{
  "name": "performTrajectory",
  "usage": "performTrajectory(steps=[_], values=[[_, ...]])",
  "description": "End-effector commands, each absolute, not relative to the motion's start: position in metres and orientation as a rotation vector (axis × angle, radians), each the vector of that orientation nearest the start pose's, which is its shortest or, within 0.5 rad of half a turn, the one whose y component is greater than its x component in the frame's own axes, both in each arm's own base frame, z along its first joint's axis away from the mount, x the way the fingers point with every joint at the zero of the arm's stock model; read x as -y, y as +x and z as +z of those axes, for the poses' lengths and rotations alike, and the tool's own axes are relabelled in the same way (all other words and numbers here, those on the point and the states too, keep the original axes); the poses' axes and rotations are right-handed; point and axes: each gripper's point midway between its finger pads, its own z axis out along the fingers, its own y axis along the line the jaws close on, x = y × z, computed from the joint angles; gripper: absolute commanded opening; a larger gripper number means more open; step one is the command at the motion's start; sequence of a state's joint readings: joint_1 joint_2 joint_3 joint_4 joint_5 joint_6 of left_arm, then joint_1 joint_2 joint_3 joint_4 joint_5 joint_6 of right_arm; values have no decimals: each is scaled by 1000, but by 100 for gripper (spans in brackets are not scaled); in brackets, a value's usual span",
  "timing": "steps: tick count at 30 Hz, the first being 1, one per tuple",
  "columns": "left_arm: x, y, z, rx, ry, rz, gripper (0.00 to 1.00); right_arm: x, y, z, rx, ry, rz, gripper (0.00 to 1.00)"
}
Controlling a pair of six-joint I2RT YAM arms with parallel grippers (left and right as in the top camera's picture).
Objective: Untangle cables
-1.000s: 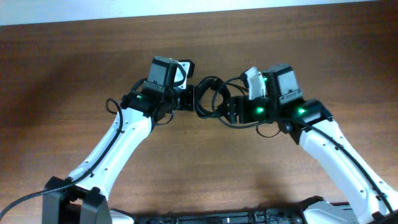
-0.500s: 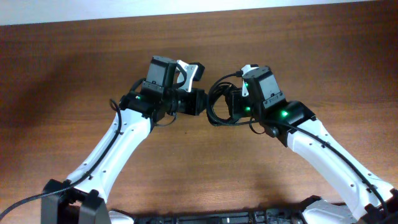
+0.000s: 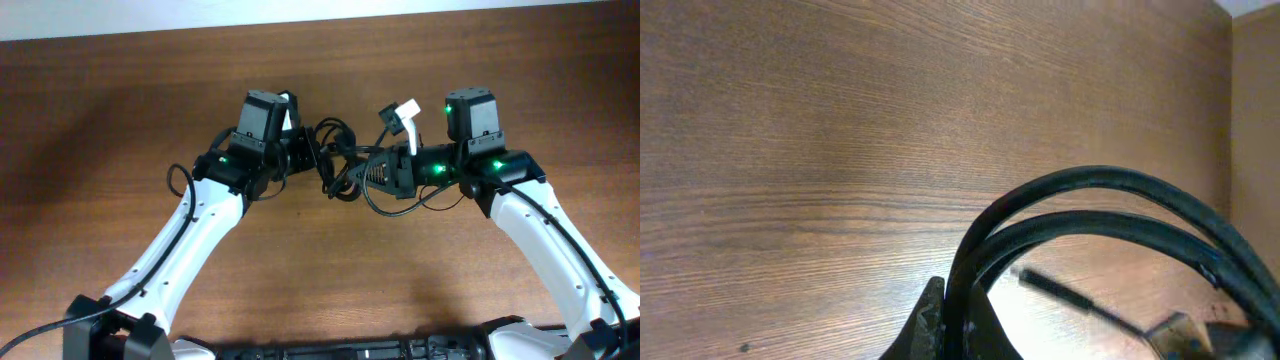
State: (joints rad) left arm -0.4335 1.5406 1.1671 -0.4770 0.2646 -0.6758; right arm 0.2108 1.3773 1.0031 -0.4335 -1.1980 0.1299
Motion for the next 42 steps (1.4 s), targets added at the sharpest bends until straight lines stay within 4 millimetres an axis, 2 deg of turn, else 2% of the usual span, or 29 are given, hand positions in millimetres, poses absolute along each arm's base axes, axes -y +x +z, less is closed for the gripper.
performTrajectory(steps=[1,3,5,6,7,8,10,11,13,17,20,23,25,26,27,28,30,32,33,34,36,38,42], values=[[229,365,184,-2492,-155,-846,0,-227,260,261,-2004,-761,1624,4],[240,359,188,-2471,43,-872,0,-224,272,251,-2062,-710,1521,4],[230,364,190,-2453,74,-839,0,-218,284,240,-2116,-658,1420,4],[217,371,196,-2433,35,-828,0,-209,292,231,-2167,-599,1350,4],[195,380,206,-2396,-26,-811,0,-196,300,221,-2232,-508,1288,4],[174,386,219,-2354,-79,-798,0,-176,311,207,-2324,-363,1193,4],[135,391,250,-2259,-158,-805,0,-143,322,187,-2422,-201,1036,4],[122,390,263,-2219,-174,-825,0,-127,325,179,-2459,-131,968,4],[111,384,281,-2171,-172,-874,0,-112,328,176,-2475,-70,932,4],[122,375,287,-2168,-106,-956,0,-110,327,175,-2481,-55,931,5],[138,370,287,-2177,-59,-983,0,-110,319,170,-2521,-36,947,30],[158,362,287,-2190,4,-1011,0,-110,314,167,-2546,-24,953,36],[174,357,279,-2217,39,-1017,0,-110,314,167,-2546,-24,952,36],[180,357,268,-2246,36,-987,0,-110,314,167,-2546,-24,953,36],[186,357,249,-2300,27,-937,0,-110,314,167,-2548,-23,953,36],[190,356,227,-2367,15,-883,6,-110,314,167,-2548,-22,954,37],[184,356,186,-2494,-42,-718,20,-110,313,166,-2552,-20,954,36],[159,355,150,-2608,-144,-510,30,-110,310,165,-2565,-14,957,37],[145,352,136,-2657,-237,-420,40,-110,310,165,-2569,-12,958,37],[136,348,125,-2693,-313,-362,58,-110,309,164,-2571,-10,958,39],[131,343,114,-2736,-353,-328,75,-110,309,164,-2571,-11,958,44],[134,342,114,-2743,-354,-350,76,-110,309,164,-2571,-11,958,45],[141,340,114,-2751,-335,-383,57,-110,309,164,-2571,-11,958,46]])
